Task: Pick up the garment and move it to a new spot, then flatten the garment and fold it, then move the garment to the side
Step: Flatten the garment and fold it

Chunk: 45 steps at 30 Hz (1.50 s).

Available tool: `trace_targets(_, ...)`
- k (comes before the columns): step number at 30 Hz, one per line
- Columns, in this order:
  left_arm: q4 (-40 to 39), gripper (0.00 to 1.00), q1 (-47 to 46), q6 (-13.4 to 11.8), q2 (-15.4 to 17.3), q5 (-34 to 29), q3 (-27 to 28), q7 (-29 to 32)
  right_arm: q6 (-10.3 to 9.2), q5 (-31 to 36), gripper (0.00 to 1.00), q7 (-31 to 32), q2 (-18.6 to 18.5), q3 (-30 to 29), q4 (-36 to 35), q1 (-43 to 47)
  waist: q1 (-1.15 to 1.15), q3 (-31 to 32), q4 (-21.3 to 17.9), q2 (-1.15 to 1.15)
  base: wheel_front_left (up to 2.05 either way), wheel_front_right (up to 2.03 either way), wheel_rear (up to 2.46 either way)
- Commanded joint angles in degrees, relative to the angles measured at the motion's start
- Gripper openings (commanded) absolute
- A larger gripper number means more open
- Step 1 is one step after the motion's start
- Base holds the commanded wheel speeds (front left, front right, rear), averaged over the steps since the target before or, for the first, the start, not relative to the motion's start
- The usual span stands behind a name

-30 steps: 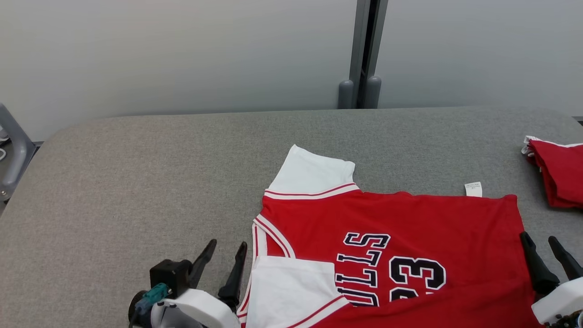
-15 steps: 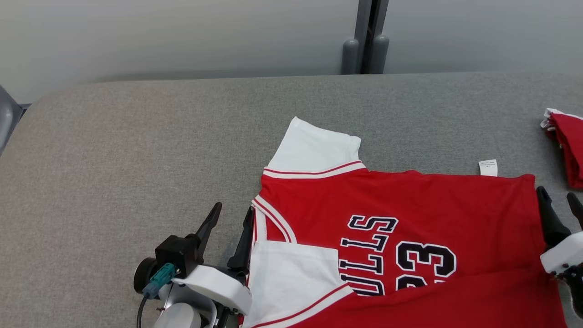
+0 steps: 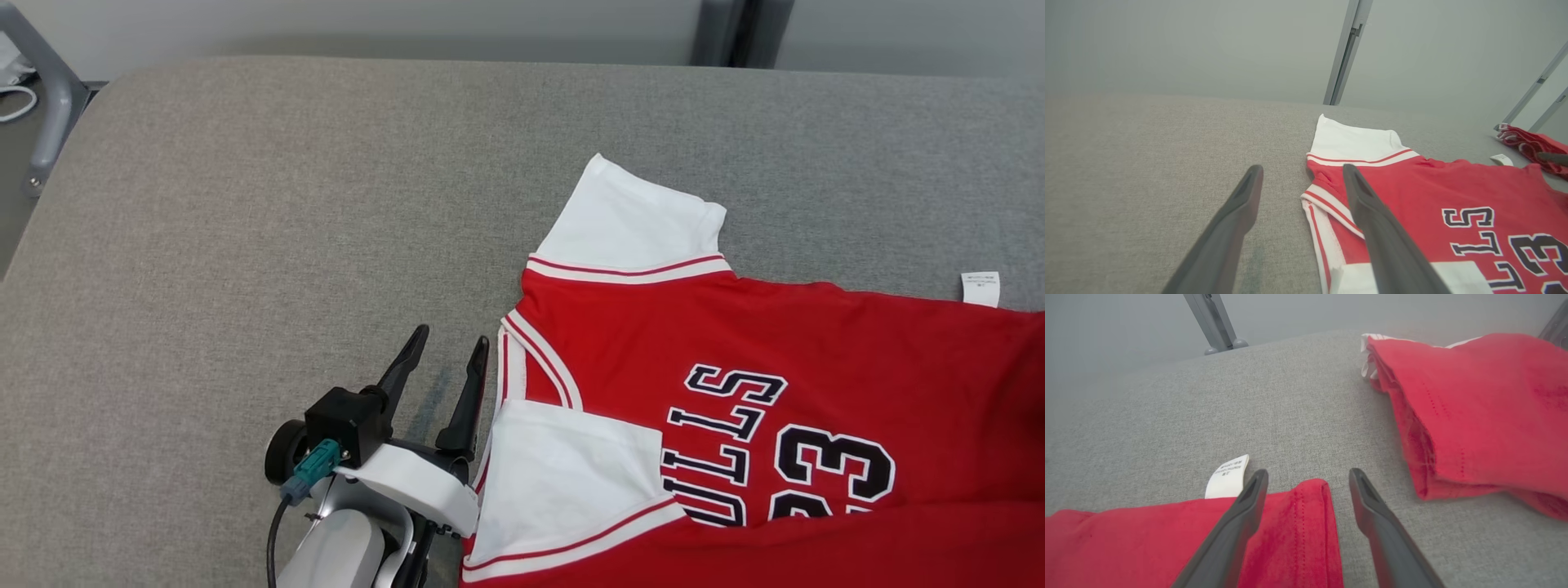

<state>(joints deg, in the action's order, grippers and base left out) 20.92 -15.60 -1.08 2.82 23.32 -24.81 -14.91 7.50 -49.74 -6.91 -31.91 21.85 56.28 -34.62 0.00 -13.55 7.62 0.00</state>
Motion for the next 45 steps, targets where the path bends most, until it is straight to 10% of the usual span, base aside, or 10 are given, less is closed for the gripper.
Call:
trace_targets(1, -0.4, 1.00, -1.0, -0.4, 0.2, 0.3, -0.1, -0.3, -0.01, -0.5, 1.00, 0.3, -0.7, 0.6, 0.8, -1.0, 0.00, -1.0, 0.9, 0.00, 0.00, 0.00, 0.00)
trace_targets(19, -1.3, 1.00, -3.5, -1.2, 0.2, -0.5, -1.3, -0.3, -0.02, -5.6, 1.00, 2.1, -1.1, 6.9, 6.1, -5.8, 0.00, -4.6, 1.0, 0.00, 0.00, 0.00, 0.00)
trace_targets(20, -1.2, 1.00, -3.8, -1.2, 0.2, -0.6, -1.3, -0.3, -0.02, -5.9, 0.47, 2.4, -0.9, 7.5, 5.8, -5.8, 0.00, -4.7, 0.9, 0.00, 0.00, 0.00, 0.00)
trace_targets(22, -1.2, 1.00, -4.0, -1.3, 0.2, -0.7, -1.3, -0.3, -0.01, -6.4, 0.00, 2.4, -0.8, 8.4, 5.3, -5.8, 0.00, -4.8, 0.8, 0.00, 0.00, 0.00, 0.00)
trace_targets(36, 7.4, 1.00, -16.1, 3.1, 1.7, -5.5, 1.2, 0.0, -0.02, -8.1, 0.00, -6.1, 0.2, 16.3, -2.4, -8.7, 0.00, -7.3, -6.2, 0.00, 0.00, 0.00, 0.00)
trace_targets(45, 19.8, 1.00, -33.3, 7.7, 3.4, -1.4, 0.9, 10.4, -0.02, -8.8, 0.00, -8.0, 1.8, 20.8, -6.8, -13.9, 0.00, -12.6, -11.7, 0.00, 0.00, 0.00, 0.00)
